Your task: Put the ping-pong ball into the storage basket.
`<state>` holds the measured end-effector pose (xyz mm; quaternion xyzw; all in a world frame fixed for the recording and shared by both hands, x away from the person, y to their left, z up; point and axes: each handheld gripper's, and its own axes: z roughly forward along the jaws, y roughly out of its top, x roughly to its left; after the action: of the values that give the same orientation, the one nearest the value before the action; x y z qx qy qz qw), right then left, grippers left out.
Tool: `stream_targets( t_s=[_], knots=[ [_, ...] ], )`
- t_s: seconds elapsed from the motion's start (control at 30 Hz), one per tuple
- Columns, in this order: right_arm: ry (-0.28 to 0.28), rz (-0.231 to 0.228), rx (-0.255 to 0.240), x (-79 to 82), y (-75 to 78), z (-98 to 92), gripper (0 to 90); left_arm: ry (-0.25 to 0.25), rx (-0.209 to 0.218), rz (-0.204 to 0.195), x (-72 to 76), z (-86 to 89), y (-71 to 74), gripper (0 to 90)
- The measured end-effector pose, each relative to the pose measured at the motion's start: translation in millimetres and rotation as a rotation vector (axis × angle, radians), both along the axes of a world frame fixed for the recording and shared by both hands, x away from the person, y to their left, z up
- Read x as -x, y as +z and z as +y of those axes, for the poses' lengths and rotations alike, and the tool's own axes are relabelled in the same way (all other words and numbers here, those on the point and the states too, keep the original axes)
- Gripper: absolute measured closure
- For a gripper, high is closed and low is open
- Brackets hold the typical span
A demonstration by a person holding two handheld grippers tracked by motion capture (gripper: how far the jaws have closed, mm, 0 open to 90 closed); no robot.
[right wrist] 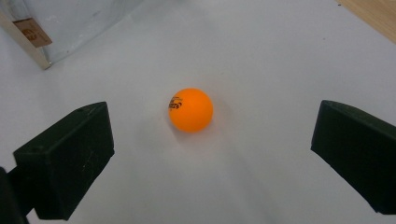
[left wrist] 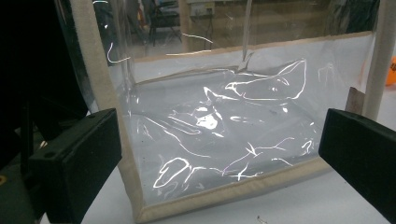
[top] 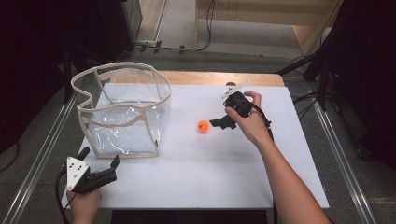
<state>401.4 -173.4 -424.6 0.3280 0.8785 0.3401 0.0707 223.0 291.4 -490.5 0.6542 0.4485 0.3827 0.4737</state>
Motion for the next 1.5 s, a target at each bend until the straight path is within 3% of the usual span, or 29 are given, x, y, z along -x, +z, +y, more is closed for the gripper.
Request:
stream_targets(
  t_s=[1.0, 1.23, 1.33, 1.5],
  knots=[
    [0.147, 0.089, 0.158, -15.5, -25.7, 43.4, 0.0, -0.002, 0.009, 0.001, -0.4, 0.7, 0.1, 0.0],
    [0.152, 0.097, 0.174, -20.0, -31.0, 48.3, 4.2, -0.003, 0.013, 0.0, -0.6, 1.0, 0.1, 0.0],
    [0.153, 0.097, 0.197, -21.8, -33.8, 51.6, 11.3, -0.003, 0.015, 0.0, -0.8, 1.2, 0.1, 0.0],
    [0.16, 0.101, 0.213, -22.8, -36.7, 55.1, 12.0, -0.004, 0.016, 0.001, -0.8, 1.3, 0.2, 0.0]
  ],
)
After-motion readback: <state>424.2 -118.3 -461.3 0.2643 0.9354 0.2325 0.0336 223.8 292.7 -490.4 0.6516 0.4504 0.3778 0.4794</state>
